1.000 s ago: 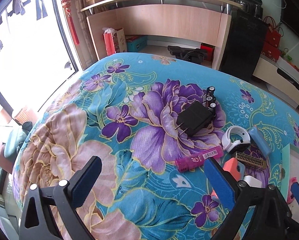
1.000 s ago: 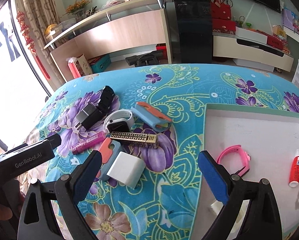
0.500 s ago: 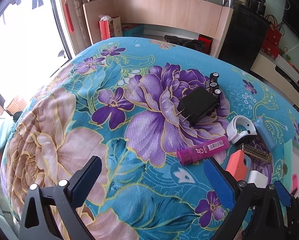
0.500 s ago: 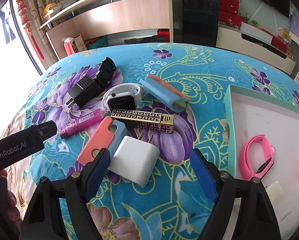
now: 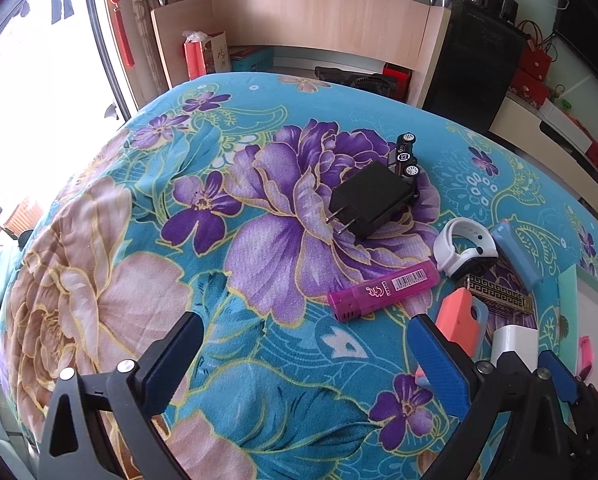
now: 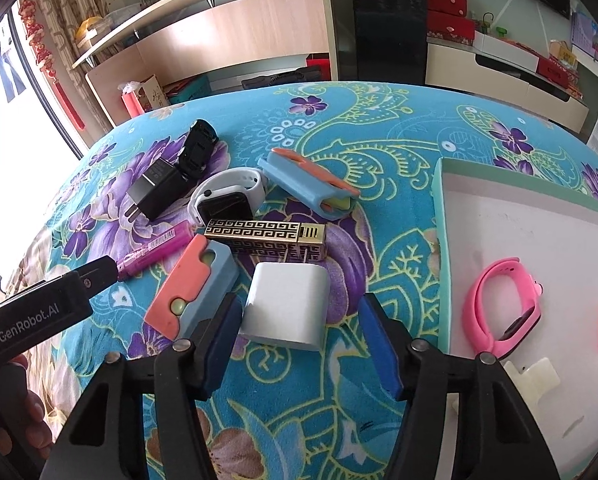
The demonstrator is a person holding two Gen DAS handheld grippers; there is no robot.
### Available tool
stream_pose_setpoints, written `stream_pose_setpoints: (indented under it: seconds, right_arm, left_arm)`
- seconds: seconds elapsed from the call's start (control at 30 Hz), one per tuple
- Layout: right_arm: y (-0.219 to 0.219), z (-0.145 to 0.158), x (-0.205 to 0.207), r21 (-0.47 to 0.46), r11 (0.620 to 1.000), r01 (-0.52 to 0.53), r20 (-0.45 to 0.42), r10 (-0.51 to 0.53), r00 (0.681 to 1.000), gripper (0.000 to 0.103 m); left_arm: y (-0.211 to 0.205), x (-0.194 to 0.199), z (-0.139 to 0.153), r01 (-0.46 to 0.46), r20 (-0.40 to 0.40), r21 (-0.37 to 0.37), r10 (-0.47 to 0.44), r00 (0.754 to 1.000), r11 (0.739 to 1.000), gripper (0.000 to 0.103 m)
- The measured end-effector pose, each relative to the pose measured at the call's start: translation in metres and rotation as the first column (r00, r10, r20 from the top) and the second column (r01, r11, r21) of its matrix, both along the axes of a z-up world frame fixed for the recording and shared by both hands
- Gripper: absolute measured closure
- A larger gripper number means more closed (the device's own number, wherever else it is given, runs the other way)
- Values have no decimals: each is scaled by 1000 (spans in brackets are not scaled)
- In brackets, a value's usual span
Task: Organize rigid objects
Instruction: 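Grasp the white charger cube with the right tool while the left tool approaches the orange case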
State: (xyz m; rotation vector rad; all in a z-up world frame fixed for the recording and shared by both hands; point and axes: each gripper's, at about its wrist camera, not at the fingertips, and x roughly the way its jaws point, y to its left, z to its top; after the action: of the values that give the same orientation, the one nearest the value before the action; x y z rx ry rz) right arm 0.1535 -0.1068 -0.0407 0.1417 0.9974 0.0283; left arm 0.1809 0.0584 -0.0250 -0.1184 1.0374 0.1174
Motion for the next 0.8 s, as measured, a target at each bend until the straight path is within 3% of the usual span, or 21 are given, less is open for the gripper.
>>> stream_pose_setpoints:
  seconds: [0.17, 0.23, 0.8]
  right_arm:
    - [6, -5, 2, -36, 999, -19, -4, 19, 1000, 48]
    - [6, -5, 2, -42, 999, -18, -4, 18, 1000, 57]
    - [-18, 16, -11, -32, 999, 27, 41, -26, 999, 58]
  left_arm:
    - [-9, 1, 0, 30, 2, -4, -30, 1000, 1000, 0]
    - [-11, 1, 1, 36, 2, -3, -36, 999, 999, 0]
    - [-38, 1, 2, 129, 21, -54, -128, 992, 990, 0]
